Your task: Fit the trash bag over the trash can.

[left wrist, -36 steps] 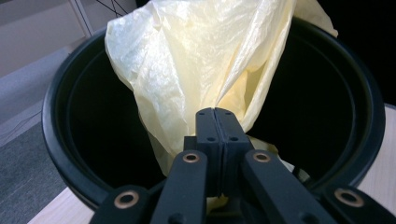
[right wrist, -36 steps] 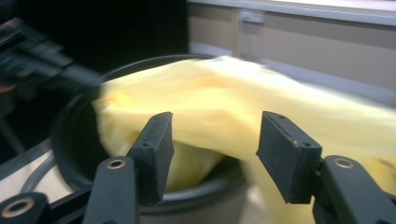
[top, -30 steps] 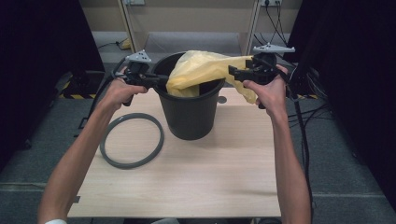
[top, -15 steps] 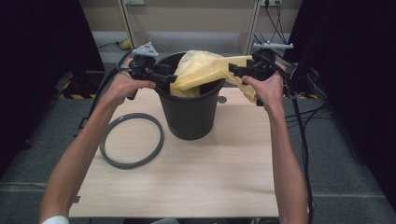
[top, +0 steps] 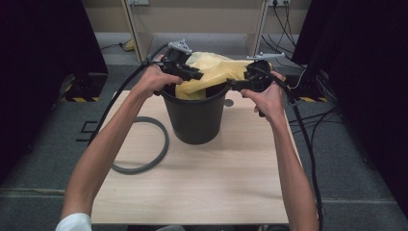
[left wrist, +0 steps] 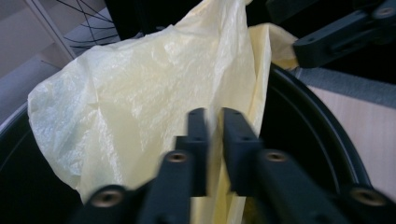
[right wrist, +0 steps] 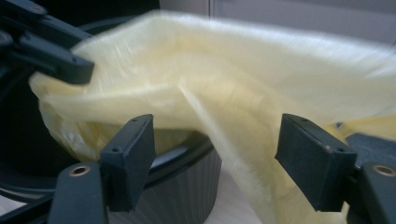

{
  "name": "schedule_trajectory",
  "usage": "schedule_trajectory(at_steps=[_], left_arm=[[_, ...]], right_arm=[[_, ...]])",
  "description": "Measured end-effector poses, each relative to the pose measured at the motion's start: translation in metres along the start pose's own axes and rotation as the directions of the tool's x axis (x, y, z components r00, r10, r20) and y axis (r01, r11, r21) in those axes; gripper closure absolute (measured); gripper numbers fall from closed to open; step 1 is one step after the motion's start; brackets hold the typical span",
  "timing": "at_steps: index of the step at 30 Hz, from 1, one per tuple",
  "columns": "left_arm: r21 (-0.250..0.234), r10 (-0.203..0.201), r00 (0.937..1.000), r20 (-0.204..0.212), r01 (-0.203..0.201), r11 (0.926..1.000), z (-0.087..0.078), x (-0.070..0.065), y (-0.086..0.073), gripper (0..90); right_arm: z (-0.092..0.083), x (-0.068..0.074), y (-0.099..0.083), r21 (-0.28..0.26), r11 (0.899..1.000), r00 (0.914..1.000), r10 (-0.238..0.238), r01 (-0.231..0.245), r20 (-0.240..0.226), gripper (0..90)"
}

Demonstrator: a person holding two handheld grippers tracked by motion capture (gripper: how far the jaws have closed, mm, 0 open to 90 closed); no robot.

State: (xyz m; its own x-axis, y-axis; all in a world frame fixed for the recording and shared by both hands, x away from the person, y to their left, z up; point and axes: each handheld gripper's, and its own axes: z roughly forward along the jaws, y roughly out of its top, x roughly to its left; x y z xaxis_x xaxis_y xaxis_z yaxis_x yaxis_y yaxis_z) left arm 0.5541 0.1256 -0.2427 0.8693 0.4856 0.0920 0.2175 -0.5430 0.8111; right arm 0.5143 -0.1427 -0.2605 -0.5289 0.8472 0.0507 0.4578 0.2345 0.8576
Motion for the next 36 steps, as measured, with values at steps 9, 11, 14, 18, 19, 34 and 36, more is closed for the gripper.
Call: schedule_trajectory(at_steps=[9, 11, 14, 18, 19, 34, 36], left_arm=[[-0.039, -0.044, 0.9979, -0.048, 0.042, 0.9984, -0.043, 0.015, -0.038, 89.7], [-0.036, -0.063, 0.9964, -0.057, 0.061, 0.9975, -0.052, 0.021, -0.051, 89.7], [-0.04, -0.091, 0.9946, -0.049, 0.089, 0.9952, -0.058, 0.023, -0.067, 89.6], [-0.041, -0.101, 0.9946, -0.025, 0.1, 0.9942, -0.056, 0.019, -0.073, 86.9], [-0.037, -0.097, 0.9951, -0.017, 0.097, 0.9946, -0.054, 0.017, -0.073, 85.2], [-0.124, -0.081, 0.9919, -0.097, 0.069, 0.9898, -0.05, 0.006, -0.017, 39.0], [-0.109, -0.048, 0.9936, -0.102, 0.037, 0.9933, -0.039, 0.002, -0.006, 38.1]], right_arm=[[0.01, -0.007, 0.0, -0.023, 0.999, 0.9993, -0.026, 0.025, -0.025, 67.3], [0.011, -0.007, 0.002, -0.031, 0.999, 0.9987, -0.041, 0.04, -0.031, 74.6], [0.015, -0.004, 0.007, -0.043, 0.997, 0.9974, -0.06, 0.058, -0.04, 81.9], [0.021, 0.007, 0.023, -0.078, 0.993, 0.9953, -0.088, 0.084, -0.042, 85.1], [0.023, 0.011, 0.028, -0.082, 0.993, 0.9944, -0.095, 0.09, -0.048, 85.4], [0.031, 0.049, 0.04, -0.048, 0.982, 0.9791, -0.186, 0.183, -0.082, 86.2], [0.028, 0.048, 0.038, -0.043, 0.982, 0.9782, -0.187, 0.184, -0.09, 85.9]])
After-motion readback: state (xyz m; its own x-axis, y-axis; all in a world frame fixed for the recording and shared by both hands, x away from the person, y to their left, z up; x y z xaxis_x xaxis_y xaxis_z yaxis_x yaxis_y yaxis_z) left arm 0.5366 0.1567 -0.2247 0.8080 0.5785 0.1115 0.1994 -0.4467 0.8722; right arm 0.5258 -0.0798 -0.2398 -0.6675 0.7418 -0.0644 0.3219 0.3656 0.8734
